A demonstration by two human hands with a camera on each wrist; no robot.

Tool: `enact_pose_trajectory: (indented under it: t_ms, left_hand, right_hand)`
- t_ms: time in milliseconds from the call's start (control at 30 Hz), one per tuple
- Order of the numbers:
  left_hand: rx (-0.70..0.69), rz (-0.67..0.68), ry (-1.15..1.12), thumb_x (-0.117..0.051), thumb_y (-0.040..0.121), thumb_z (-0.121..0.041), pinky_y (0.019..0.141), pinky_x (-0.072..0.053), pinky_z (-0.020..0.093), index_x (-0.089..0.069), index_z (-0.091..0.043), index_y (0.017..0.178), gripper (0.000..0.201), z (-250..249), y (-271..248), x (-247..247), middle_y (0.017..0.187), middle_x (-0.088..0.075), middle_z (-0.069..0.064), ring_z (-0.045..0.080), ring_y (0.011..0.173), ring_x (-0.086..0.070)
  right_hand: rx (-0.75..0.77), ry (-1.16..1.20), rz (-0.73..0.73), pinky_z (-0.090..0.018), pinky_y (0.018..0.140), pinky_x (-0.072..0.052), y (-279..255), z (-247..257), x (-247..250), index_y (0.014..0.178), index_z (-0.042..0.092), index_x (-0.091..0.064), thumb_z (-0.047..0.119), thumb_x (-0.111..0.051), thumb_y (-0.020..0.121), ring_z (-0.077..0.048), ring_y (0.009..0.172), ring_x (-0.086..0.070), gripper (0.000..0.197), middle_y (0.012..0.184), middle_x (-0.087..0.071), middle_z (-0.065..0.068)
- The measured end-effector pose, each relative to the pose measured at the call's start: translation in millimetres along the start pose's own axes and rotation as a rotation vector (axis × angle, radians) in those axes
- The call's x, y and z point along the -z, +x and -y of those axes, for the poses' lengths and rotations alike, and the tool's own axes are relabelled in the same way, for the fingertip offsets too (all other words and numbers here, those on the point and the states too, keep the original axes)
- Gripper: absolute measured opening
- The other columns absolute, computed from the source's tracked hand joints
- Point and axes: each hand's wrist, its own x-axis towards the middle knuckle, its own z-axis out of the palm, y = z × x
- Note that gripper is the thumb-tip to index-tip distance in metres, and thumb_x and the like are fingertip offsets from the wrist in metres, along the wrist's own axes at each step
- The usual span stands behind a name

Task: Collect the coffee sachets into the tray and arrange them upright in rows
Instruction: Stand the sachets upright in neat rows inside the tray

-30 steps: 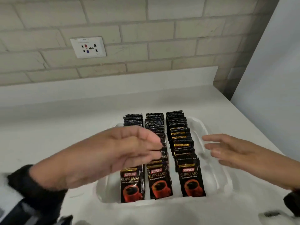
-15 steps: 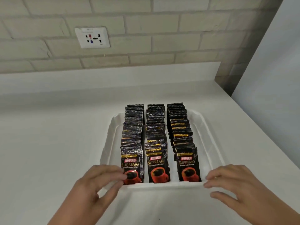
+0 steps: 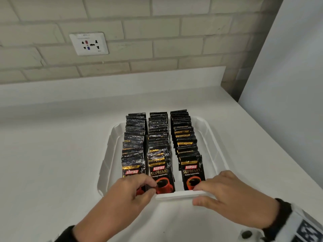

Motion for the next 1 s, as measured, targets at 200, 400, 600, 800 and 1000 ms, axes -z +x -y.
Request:
enact_pose_trajectory:
  t_ms: [200,400,600,800,1000]
  left_hand:
    - [-0.277,-0.069,0.314,-0.043,0.086,-0.061,0.077,-0.033,-0.008,-0.056,-0.047,0.098,0.023,36.7,-16.5,36.5,0.11,-0.048,-0.047,-0.019,0.092,-0.052]
    - [-0.301,-0.173,0.258,-0.032,0.092,-0.062,0.078,-0.036,-0.006,-0.057,-0.043,0.095,0.031,70.4,-30.3,45.4,0.104,-0.052,-0.03,-0.016,0.09,-0.05]
    - [-0.341,-0.22,0.241,-0.036,0.092,-0.06,0.073,-0.038,-0.004,-0.057,-0.041,0.094,0.029,73.7,-15.7,40.2,0.097,-0.053,-0.028,-0.015,0.087,-0.05]
    - [-0.336,-0.273,0.249,-0.034,0.089,-0.066,0.073,-0.038,-0.005,-0.055,-0.046,0.097,0.03,79.2,-3.6,37.3,0.102,-0.045,-0.05,-0.023,0.09,-0.047]
    - [-0.315,-0.273,0.239,-0.033,0.087,-0.068,0.071,-0.036,-0.007,-0.05,-0.058,0.101,0.025,83.6,9.5,37.0,0.101,-0.045,-0.051,-0.026,0.09,-0.045]
  right_hand:
    - [0.07,-0.058,-0.086,-0.012,0.095,-0.019,-5.1,-6.7,8.7,0.121,0.042,-0.046,0.082,-0.005,0.061,0.011,0.091,-0.038,0.083,0.099,-0.048,0.032]
    - [0.104,-0.058,-0.31,-0.005,0.07,-0.03,-8.4,-32.6,-2.8,0.097,0.05,-0.045,0.048,-0.045,0.071,0.013,0.069,-0.044,0.026,0.074,-0.051,0.03]
    - [0.05,-0.048,-0.349,-0.002,0.071,-0.03,1.3,-40.9,3.4,0.098,0.051,-0.044,0.05,-0.042,0.07,0.017,0.072,-0.044,0.028,0.085,-0.047,0.032]
    - [0.042,-0.061,-0.432,0.002,0.074,-0.026,9.3,-57.1,4.9,0.099,0.05,-0.048,0.052,-0.044,0.072,0.021,0.072,-0.041,0.027,0.078,-0.027,0.044]
    - [-0.003,0.033,-0.38,0.002,0.079,-0.024,19.1,-64.6,10.4,0.101,0.046,-0.055,0.049,-0.05,0.075,0.029,0.078,-0.038,0.027,0.083,-0.041,0.05]
